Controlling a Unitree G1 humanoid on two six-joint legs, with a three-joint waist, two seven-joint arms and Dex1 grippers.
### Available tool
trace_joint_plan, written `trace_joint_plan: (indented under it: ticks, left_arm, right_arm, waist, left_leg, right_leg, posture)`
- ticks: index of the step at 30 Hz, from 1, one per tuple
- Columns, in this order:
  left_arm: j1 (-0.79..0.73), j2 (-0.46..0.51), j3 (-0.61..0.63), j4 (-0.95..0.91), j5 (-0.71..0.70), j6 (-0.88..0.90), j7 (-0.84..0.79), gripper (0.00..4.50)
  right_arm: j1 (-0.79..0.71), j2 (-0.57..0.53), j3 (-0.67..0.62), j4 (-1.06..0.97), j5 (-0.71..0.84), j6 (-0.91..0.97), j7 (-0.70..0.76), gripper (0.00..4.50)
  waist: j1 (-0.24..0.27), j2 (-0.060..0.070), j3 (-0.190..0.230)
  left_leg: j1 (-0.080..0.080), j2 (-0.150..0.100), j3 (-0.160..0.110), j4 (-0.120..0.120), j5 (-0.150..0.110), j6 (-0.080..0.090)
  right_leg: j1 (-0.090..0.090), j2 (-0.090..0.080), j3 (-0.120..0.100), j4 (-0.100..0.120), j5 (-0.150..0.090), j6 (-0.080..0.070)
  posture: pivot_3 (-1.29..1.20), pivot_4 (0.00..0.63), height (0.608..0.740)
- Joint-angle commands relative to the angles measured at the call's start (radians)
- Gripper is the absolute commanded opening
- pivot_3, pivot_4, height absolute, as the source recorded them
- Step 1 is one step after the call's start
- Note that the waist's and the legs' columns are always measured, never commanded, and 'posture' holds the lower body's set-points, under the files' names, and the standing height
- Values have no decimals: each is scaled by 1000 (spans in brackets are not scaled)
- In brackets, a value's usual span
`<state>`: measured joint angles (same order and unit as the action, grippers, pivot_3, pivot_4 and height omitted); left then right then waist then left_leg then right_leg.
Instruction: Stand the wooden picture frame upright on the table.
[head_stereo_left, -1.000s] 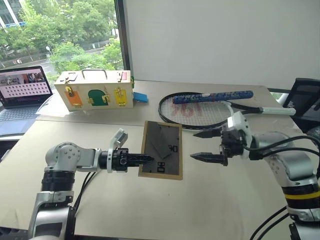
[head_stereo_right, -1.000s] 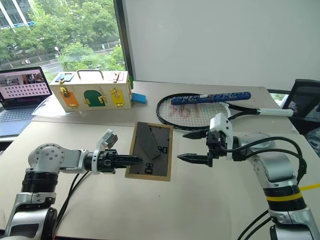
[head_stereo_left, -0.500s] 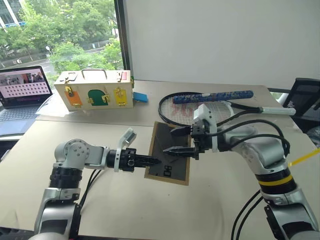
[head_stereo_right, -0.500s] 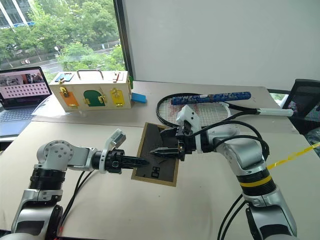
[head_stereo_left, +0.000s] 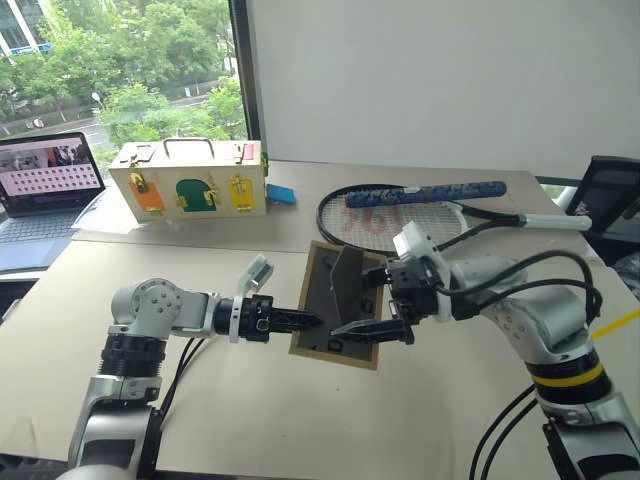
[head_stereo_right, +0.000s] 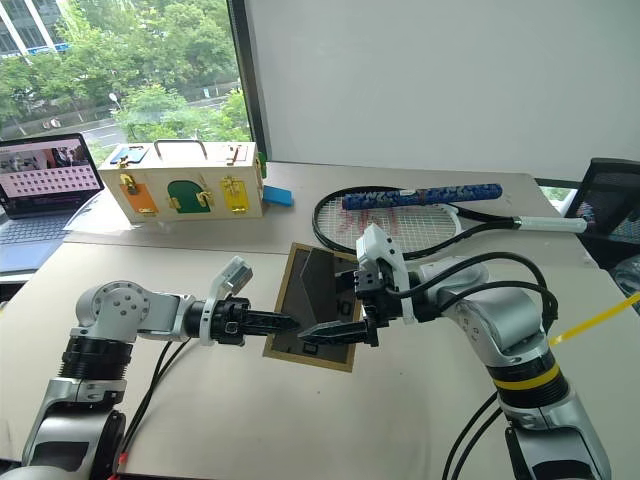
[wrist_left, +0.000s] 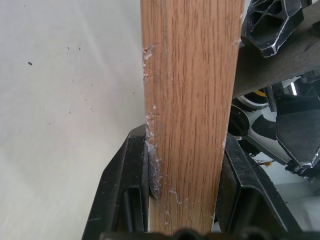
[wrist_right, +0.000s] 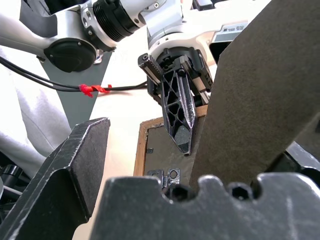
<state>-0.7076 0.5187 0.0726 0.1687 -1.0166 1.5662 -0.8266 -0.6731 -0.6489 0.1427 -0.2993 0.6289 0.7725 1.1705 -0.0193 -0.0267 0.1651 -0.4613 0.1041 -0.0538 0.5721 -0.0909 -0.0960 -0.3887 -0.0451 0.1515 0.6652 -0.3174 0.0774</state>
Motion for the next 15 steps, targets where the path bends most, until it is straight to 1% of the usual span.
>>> trace_joint_plan:
  ticks: [1, 5, 8, 11, 13, 15]
  left_arm:
    - [-37, 0, 40, 7, -15, 5, -17, 1146]
    - [-41, 22, 67, 29, -37, 33, -44, 1146]
    - [-34, 34, 65, 43, -31, 33, -63, 1146]
    - [-41, 34, 68, 67, -34, 41, -80, 1146]
    - [-47, 35, 65, 77, -30, 42, -88, 1146]
    - [-59, 32, 59, 91, -25, 43, -96, 1146]
  right_arm:
    - [30, -34, -19, 15, -77, -125, 4, 4466]
    - [10, -168, -174, 94, -68, -136, 18, 4466]
    - [48, -264, -194, 118, -128, -219, 54, 4466]
    - [70, -258, -185, 142, -207, -365, 29, 4466]
    - [64, -220, -171, 182, -298, -508, -30, 4466]
    - [65, -208, -93, 264, -536, -854, -133, 4466]
  waist:
    - [0, 0, 0]
    - [5, 0, 1]
    - [6, 0, 1]
    - [1, 0, 1]
    - [-9, 0, 1]
    - [-16, 0, 1]
  left_leg:
    - [0, 0, 0, 0, 0, 0]
    - [0, 0, 0, 1, 0, 0]
    - [0, 0, 0, 0, 0, 0]
    - [0, 0, 0, -1, -1, 1]
    - [0, 0, 0, 0, 0, 1]
    - [0, 0, 0, 0, 0, 0]
  right_leg:
    - [0, 0, 0, 0, 0, 0]
    - [0, 0, 0, 0, 0, 0]
    - [0, 0, 0, -1, 0, 0]
    - [0, 0, 0, -1, 0, 0]
    - [0, 0, 0, -1, 0, 0]
    - [0, 0, 0, 0, 0, 0]
  posture:
    - [0, 150, 739]
    - [0, 150, 739]
    - [0, 150, 739]
    - [0, 150, 739]
    - [0, 150, 739]
    - [0, 150, 739]
